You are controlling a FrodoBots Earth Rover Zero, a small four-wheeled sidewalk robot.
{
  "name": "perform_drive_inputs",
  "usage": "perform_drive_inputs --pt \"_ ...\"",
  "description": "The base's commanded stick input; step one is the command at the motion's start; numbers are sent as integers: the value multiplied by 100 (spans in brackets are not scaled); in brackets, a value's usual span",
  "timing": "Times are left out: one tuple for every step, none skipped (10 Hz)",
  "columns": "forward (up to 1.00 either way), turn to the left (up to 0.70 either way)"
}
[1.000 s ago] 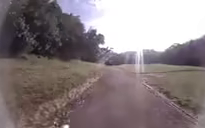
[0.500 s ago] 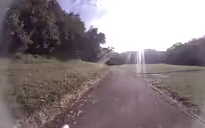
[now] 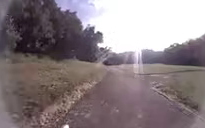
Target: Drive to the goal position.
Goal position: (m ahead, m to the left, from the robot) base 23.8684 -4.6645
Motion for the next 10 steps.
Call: perform_drive_inputs --pt "85 0" --pt "85 0" --pt "85 0" --pt "85 0" --pt "85 0" --pt "85 0" --pt "85 0" --pt "69 0" --pt "8 0" --pt "0 0"
